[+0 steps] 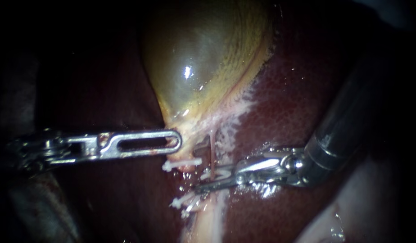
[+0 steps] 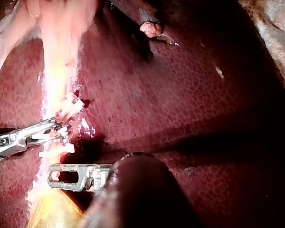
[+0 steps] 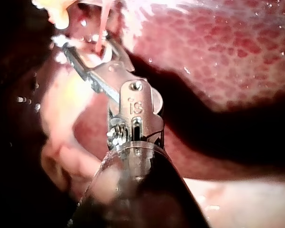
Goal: Clipping first clip right tube
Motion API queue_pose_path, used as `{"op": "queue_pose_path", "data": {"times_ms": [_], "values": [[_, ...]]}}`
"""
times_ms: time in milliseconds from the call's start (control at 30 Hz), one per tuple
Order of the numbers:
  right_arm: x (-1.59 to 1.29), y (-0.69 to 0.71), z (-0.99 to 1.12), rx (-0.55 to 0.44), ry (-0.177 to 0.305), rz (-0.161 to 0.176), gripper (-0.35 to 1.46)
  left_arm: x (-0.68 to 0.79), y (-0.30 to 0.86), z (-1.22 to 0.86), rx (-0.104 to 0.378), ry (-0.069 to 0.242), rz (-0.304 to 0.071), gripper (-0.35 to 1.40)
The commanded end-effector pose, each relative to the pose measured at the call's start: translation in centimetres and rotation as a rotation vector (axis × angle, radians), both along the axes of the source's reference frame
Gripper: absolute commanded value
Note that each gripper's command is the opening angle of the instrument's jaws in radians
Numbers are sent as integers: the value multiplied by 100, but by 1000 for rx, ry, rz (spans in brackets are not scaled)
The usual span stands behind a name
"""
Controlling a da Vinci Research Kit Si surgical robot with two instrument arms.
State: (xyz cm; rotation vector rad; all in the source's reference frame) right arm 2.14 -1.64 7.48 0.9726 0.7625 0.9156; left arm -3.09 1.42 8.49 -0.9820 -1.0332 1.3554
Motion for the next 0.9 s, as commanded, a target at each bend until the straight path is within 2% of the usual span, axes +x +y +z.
{"op": "queue_pose_path", "data": {"times_ms": [33, 567, 900], "values": [[1, 0, -1, 6, -2, 4, 32, 0, 0, 0, 0, 0, 0, -35], [-1, -6, -3, 9, -1, 2, 20, -1, 0, 0, 0, 0, 0, -35], [-8, -6, 0, 12, -36, -30, -27, -2, -1, 1, -1, 1, -1, -35]]}}
